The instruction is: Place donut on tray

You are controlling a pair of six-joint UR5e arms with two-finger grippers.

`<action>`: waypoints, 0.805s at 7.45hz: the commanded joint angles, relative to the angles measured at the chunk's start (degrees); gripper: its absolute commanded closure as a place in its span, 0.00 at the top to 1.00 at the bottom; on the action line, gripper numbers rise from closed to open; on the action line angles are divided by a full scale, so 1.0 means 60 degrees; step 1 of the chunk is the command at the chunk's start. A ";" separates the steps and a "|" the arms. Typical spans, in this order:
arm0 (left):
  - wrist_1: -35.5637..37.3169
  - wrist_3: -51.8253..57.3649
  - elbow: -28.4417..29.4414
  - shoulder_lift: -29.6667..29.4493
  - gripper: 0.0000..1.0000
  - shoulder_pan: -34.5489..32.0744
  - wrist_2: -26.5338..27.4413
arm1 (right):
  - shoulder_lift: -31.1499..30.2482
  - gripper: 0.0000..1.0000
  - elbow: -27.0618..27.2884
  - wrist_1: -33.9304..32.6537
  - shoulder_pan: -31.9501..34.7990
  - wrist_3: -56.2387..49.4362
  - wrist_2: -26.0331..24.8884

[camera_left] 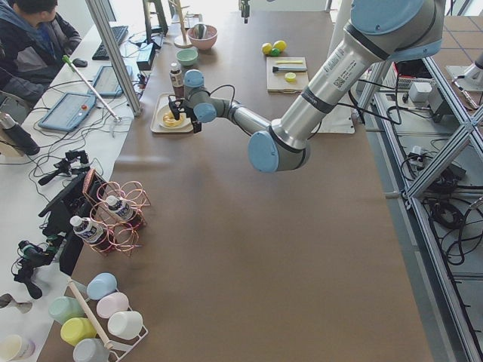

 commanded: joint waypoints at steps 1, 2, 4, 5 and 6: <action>0.3592 0.3870 -0.3871 0.2141 0.97 -0.0978 -0.1081 | -0.0194 1.00 -0.0189 -0.0014 0.0188 -0.0610 -0.0003; 0.4734 0.5192 -0.5161 0.2788 0.97 -0.1084 -0.1099 | -0.0253 1.00 -0.0190 0.0000 0.0203 -0.0613 -0.0002; 0.6045 0.8265 -0.6982 0.4250 0.97 -0.1871 -0.1069 | -0.0399 1.00 -0.0190 0.0001 0.0261 -0.0773 -0.0002; 0.6049 1.0224 -0.7686 0.5434 0.98 -0.2601 -0.1127 | -0.0429 1.00 -0.0190 0.0001 0.0320 -0.0789 -0.0017; 0.6049 1.1854 -0.7998 0.6345 0.98 -0.3246 -0.1172 | -0.0429 1.00 -0.0204 0.0001 0.0335 -0.0775 -0.0046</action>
